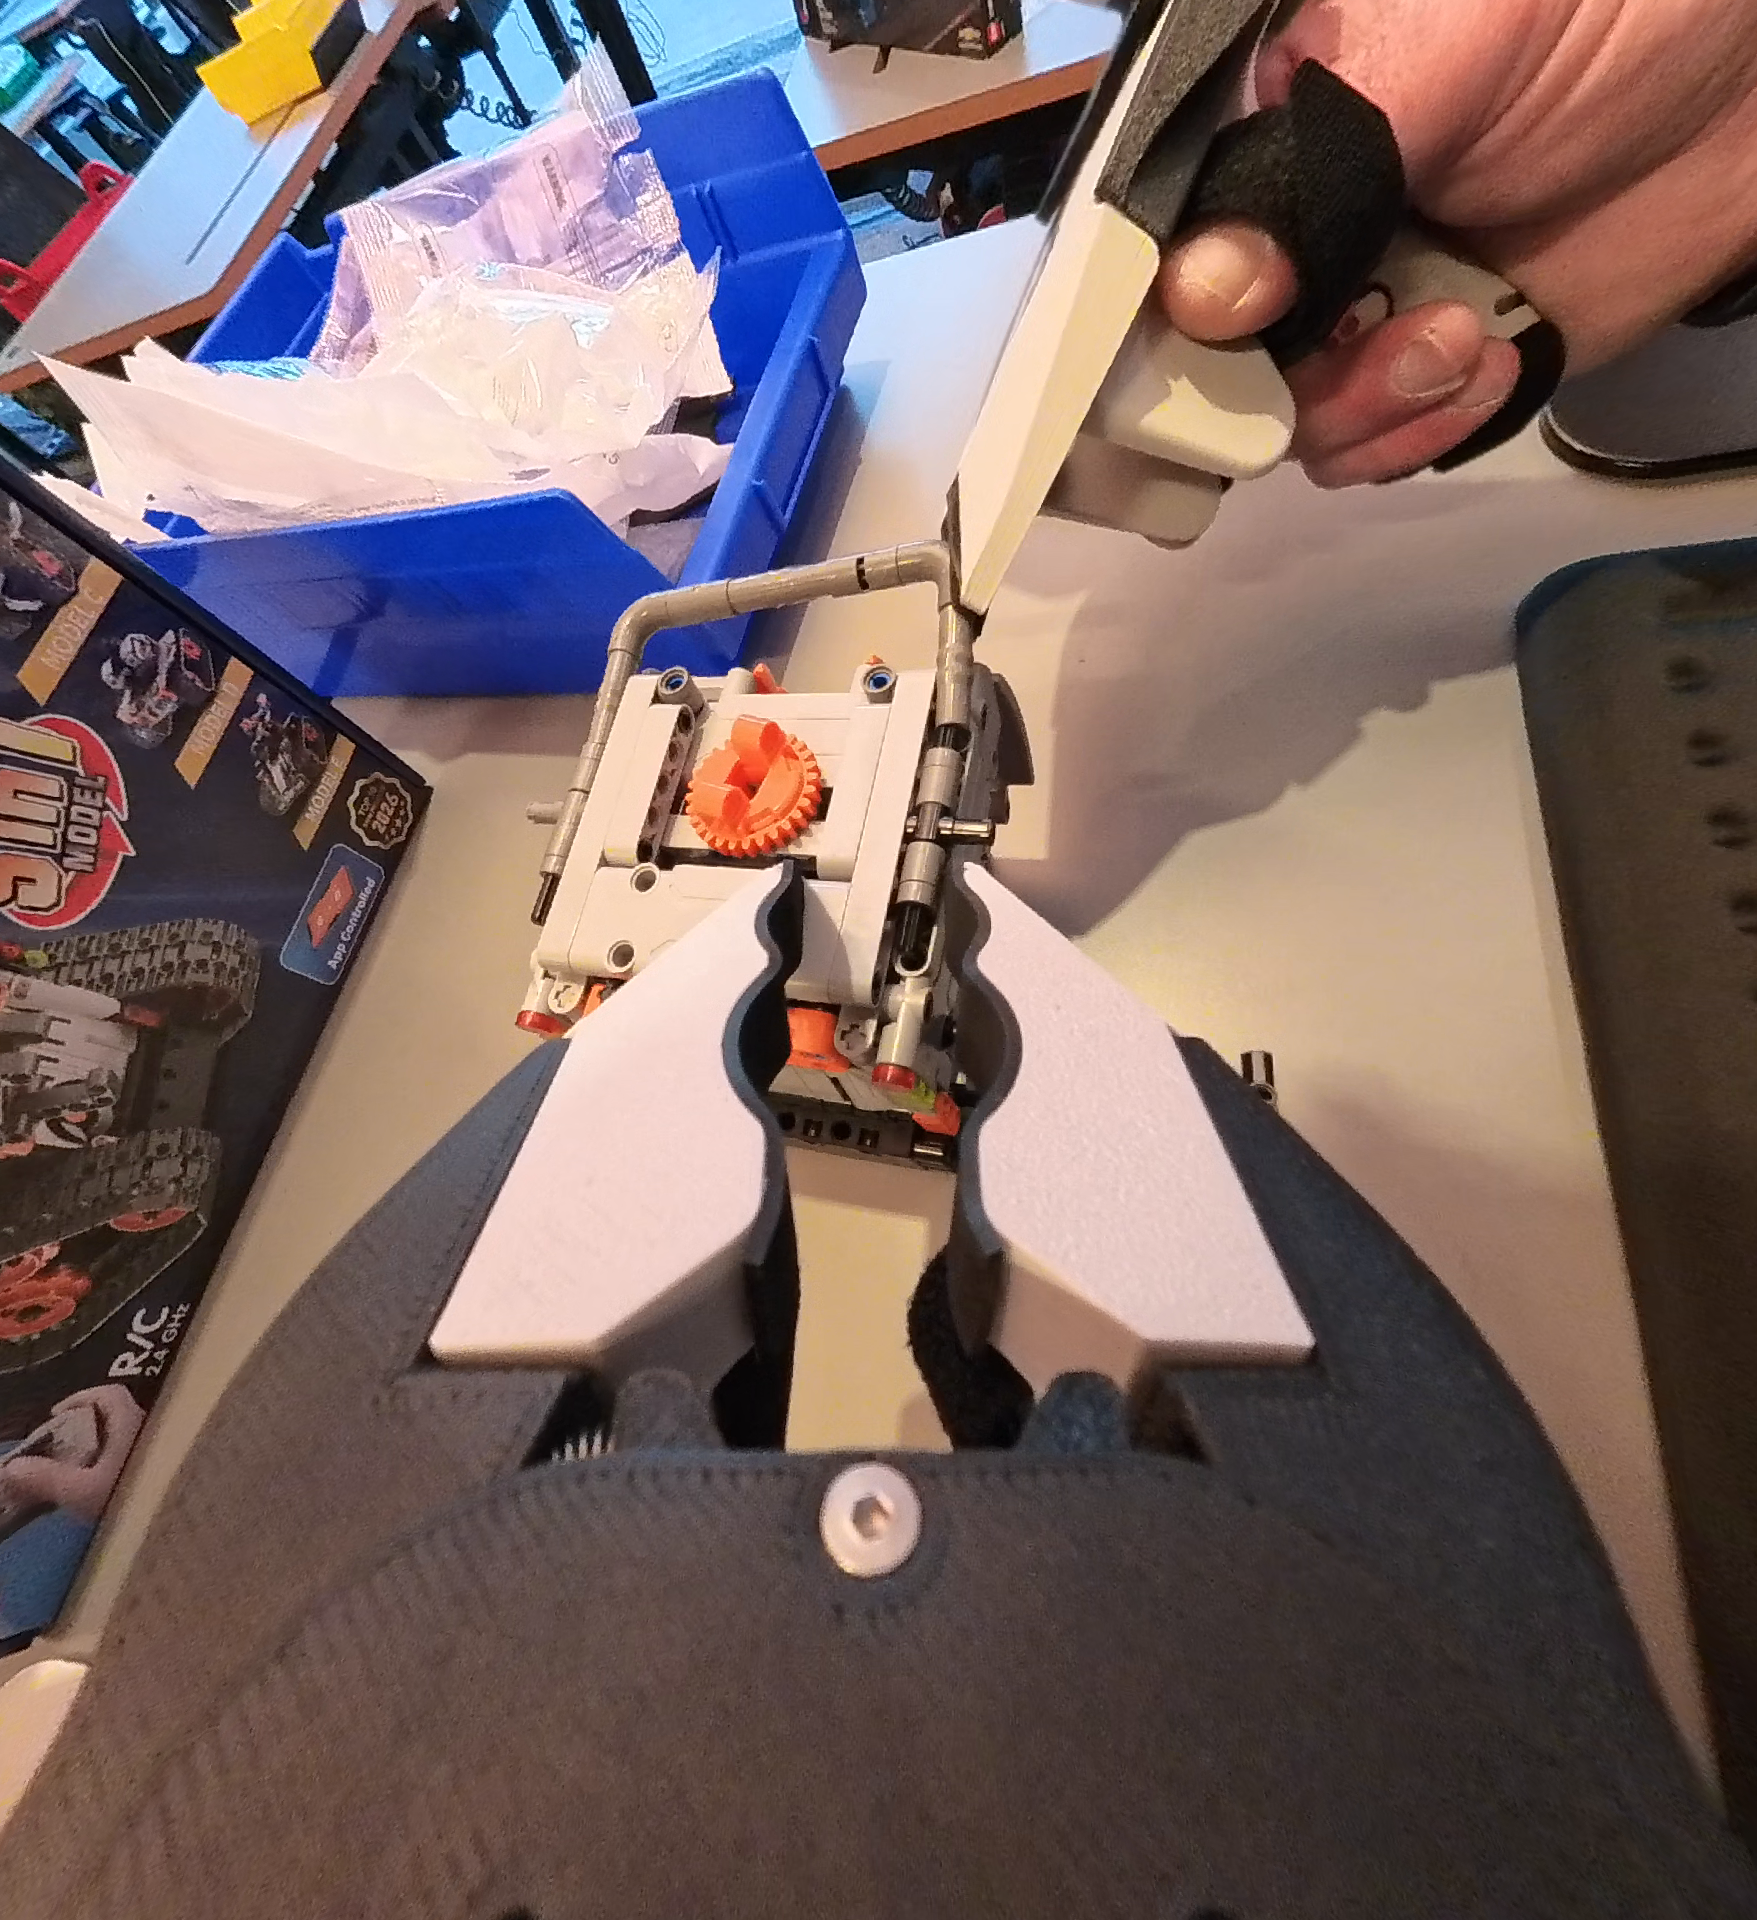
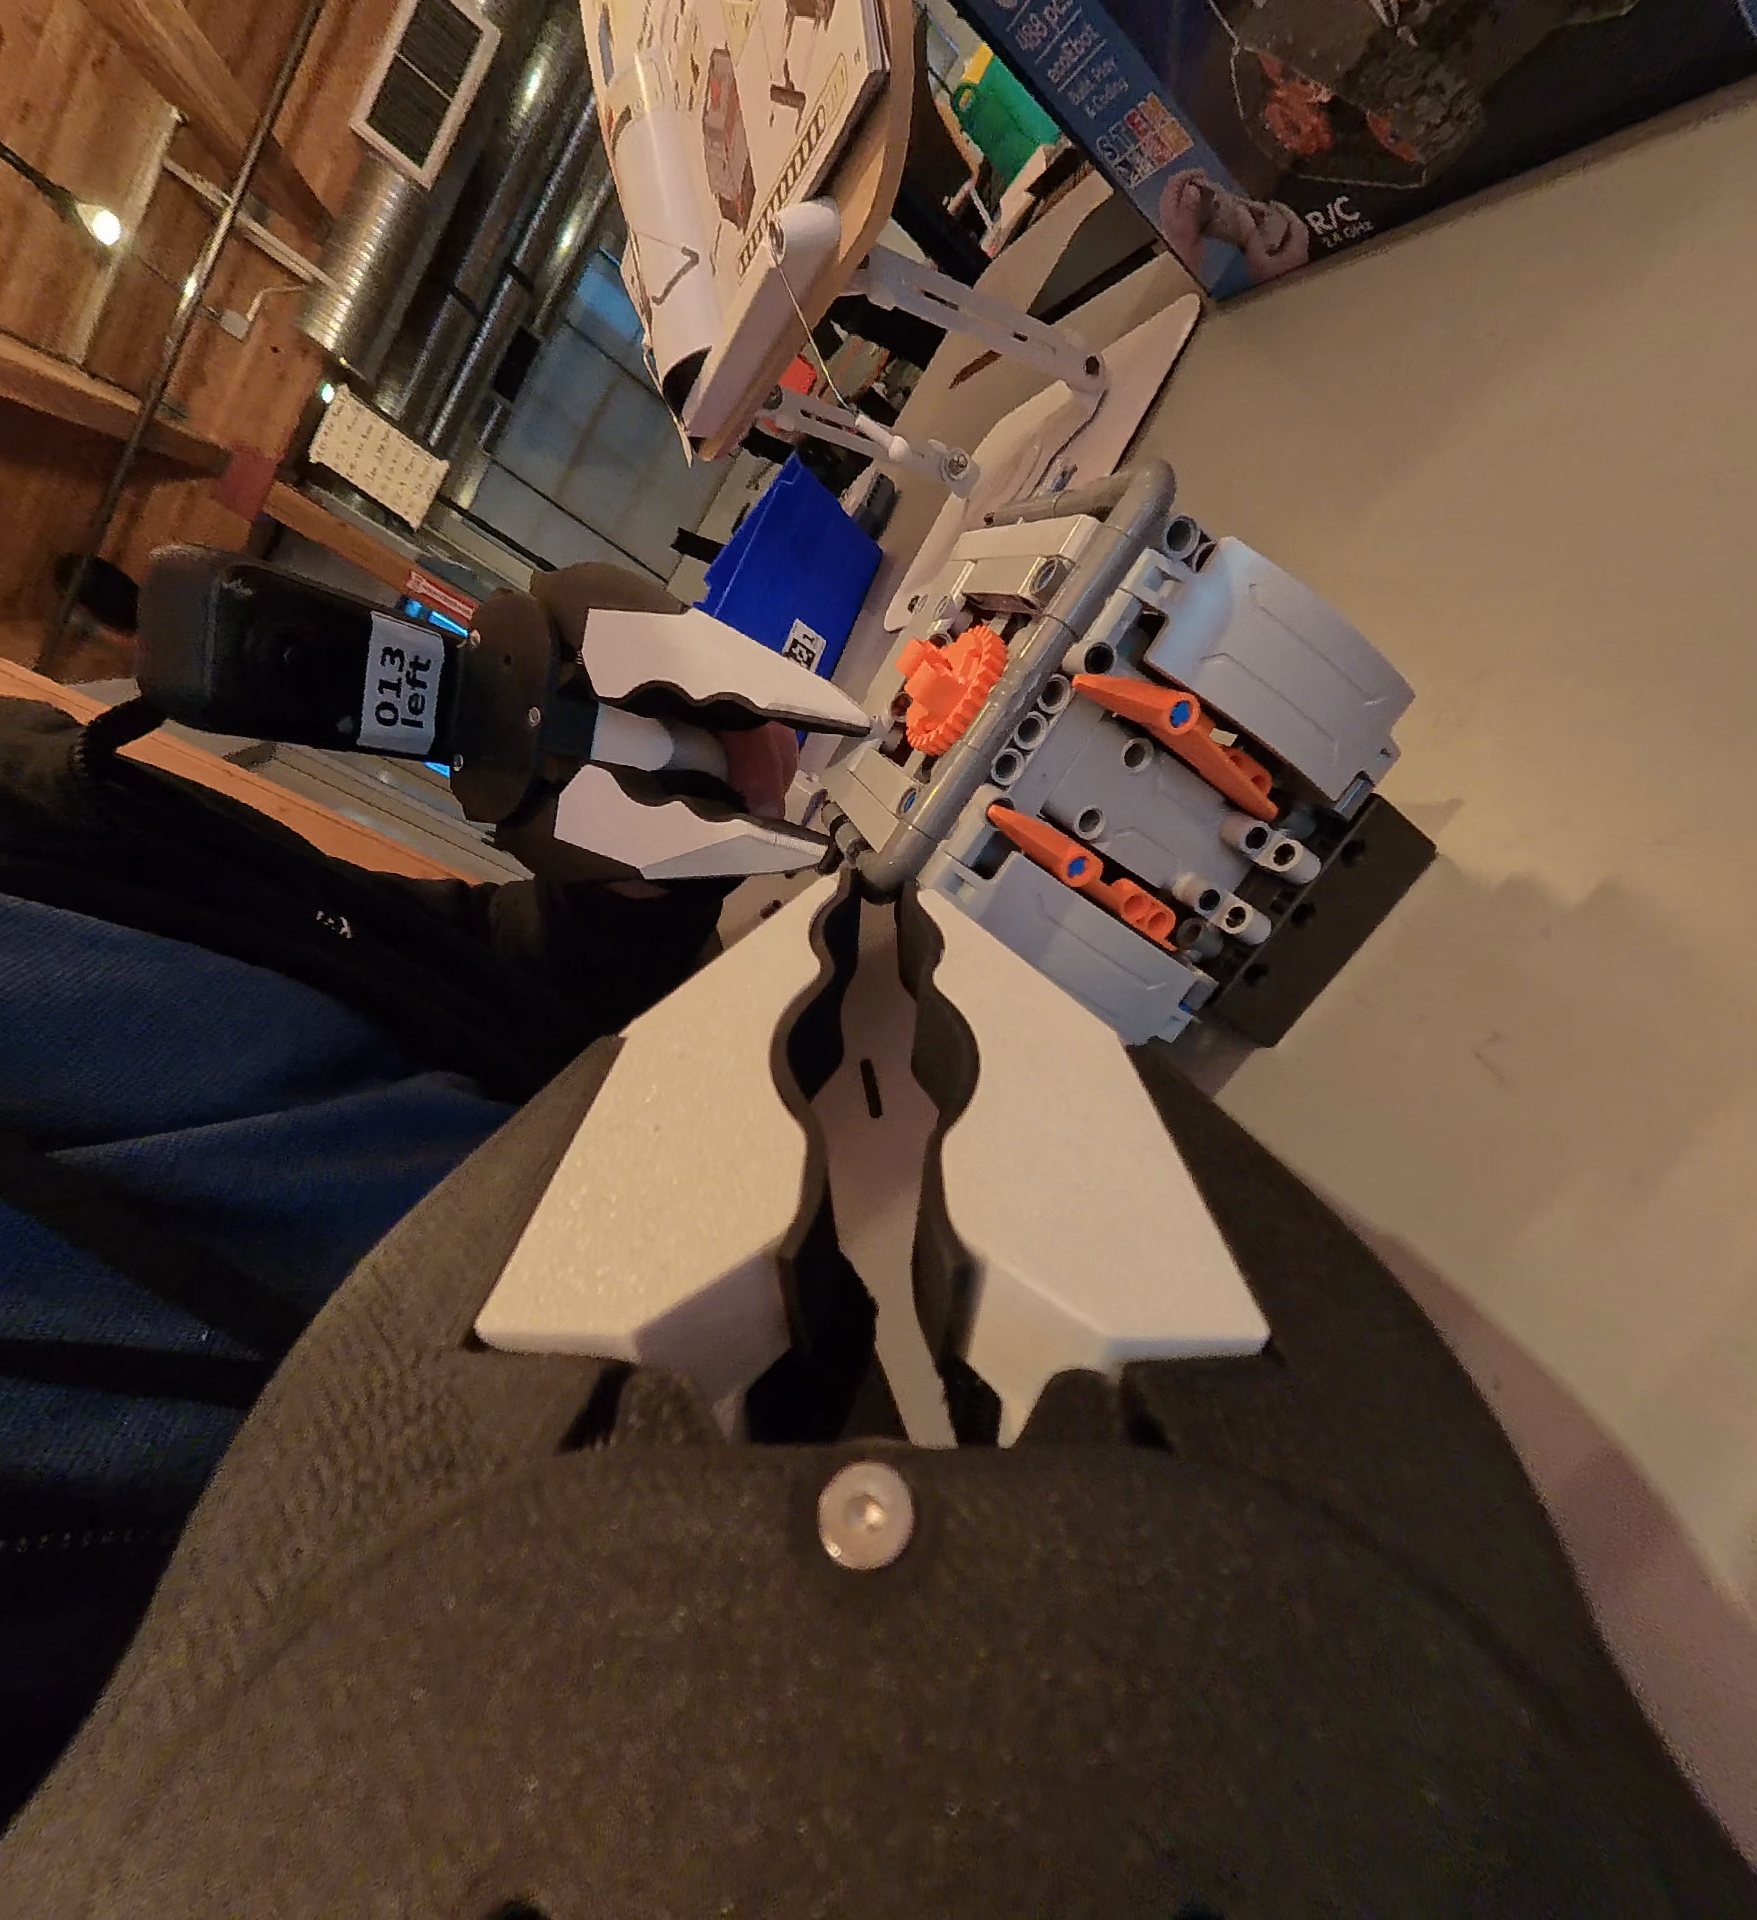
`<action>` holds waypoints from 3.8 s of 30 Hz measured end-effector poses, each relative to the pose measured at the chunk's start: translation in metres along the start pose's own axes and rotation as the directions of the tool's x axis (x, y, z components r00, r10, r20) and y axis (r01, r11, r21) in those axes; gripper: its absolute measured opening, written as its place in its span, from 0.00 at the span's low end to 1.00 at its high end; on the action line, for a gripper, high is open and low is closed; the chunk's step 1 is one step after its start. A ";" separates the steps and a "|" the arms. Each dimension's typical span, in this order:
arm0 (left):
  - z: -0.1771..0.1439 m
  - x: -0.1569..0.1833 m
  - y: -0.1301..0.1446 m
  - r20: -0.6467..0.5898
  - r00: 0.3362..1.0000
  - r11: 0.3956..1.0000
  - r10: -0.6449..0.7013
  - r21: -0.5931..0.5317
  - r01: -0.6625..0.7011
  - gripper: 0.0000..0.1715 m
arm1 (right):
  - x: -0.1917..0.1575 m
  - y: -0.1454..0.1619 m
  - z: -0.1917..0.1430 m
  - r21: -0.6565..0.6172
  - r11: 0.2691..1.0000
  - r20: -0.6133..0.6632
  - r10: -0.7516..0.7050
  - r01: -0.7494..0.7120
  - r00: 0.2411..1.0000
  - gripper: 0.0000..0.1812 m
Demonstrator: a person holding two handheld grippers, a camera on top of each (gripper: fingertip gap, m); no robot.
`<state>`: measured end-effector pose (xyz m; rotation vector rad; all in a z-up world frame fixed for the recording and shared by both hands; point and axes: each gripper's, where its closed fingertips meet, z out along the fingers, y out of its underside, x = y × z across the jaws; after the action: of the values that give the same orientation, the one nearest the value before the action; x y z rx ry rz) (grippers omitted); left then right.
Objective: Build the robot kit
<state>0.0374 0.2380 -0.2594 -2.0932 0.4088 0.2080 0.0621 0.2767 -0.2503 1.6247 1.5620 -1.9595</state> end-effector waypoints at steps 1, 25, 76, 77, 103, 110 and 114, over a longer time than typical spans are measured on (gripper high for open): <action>0.000 0.000 0.000 0.000 1.000 1.000 0.002 -0.001 -0.002 0.14 | 0.000 0.000 0.000 0.007 1.000 0.004 0.004 -0.005 1.000 0.02; 0.002 0.002 -0.002 -0.010 1.000 1.000 -0.014 0.019 0.014 0.14 | 0.000 0.005 -0.004 -0.029 0.999 0.075 -0.034 0.037 0.997 0.02; 0.006 0.004 -0.007 -0.061 0.994 0.994 -0.086 0.059 0.090 0.13 | -0.013 0.035 0.004 -0.045 0.975 0.042 -0.216 0.218 0.976 0.00; 0.005 0.005 -0.007 -0.074 0.994 0.995 -0.078 0.058 0.082 0.13 | -0.015 0.026 -0.004 -0.012 0.976 0.042 -0.216 0.217 0.975 0.00; 0.000 0.009 -0.006 -0.062 0.993 0.992 -0.104 0.064 0.108 0.14 | 0.004 0.008 -0.005 0.180 0.984 0.020 -0.018 0.015 1.000 0.04; -0.001 0.009 -0.006 -0.072 0.990 0.990 -0.124 0.056 0.128 0.14 | 0.004 0.007 -0.005 0.246 0.969 -0.029 -0.020 0.026 0.999 0.03; -0.005 0.013 -0.007 -0.111 0.986 0.990 -0.126 0.043 0.131 0.21 | 0.001 0.004 -0.004 0.280 0.959 -0.060 -0.021 0.037 0.998 0.04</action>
<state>0.0514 0.2343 -0.2554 -2.0783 0.3381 0.0082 0.0667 0.2783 -0.2534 1.7831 1.3825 -2.2566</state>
